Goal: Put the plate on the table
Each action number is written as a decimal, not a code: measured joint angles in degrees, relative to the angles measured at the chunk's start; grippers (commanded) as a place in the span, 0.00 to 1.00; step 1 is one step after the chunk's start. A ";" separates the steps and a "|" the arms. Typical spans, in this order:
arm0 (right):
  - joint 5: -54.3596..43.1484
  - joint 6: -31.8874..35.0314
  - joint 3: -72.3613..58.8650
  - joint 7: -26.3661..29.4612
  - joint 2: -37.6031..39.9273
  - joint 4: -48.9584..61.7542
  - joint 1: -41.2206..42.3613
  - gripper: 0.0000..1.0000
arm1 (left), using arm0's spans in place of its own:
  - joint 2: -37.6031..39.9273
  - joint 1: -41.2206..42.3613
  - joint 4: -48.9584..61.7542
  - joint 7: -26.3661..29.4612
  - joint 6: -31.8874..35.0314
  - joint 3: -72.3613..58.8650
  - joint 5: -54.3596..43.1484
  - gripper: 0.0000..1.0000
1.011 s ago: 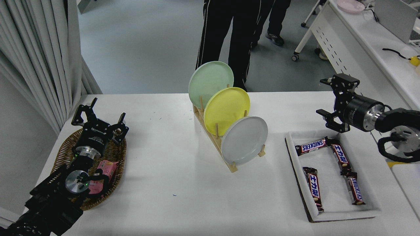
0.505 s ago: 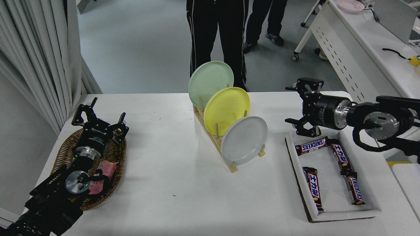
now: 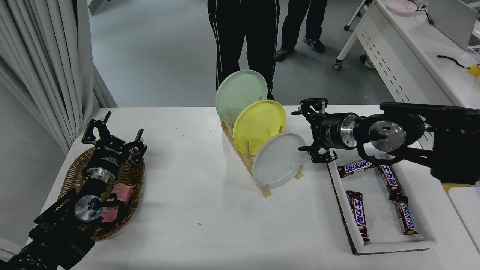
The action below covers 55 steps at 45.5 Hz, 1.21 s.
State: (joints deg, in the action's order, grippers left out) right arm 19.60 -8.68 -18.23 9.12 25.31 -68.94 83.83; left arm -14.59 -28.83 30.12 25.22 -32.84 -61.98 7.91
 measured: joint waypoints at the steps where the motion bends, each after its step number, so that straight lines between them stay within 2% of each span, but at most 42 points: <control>1: -0.29 -0.07 -0.09 0.08 -0.38 0.28 0.04 0.99 | 0.00 0.00 0.00 0.00 0.00 0.00 0.00 1.00; 20: -3.19 -0.01 -0.23 0.94 -7.39 4.57 -0.94 0.97 | 0.00 0.00 -0.01 0.00 0.00 0.00 0.00 1.00; 23: -3.16 -0.01 -0.09 0.98 -8.15 5.00 -1.53 0.86 | 0.00 0.00 -0.02 0.00 -0.01 0.00 0.00 1.00; 33: -3.08 -0.31 0.79 1.05 -9.26 5.77 -3.18 0.75 | 0.00 0.00 -0.02 0.00 -0.03 0.00 0.00 1.00; 55: -3.20 -1.26 5.43 1.11 -7.17 5.45 -6.21 0.75 | 0.00 0.00 -0.02 0.00 -0.03 0.00 0.00 1.00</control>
State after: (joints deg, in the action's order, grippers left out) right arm 16.40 -9.95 -12.81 10.23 18.14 -63.48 77.62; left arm -14.59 -28.83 30.10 25.22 -32.87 -61.98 7.91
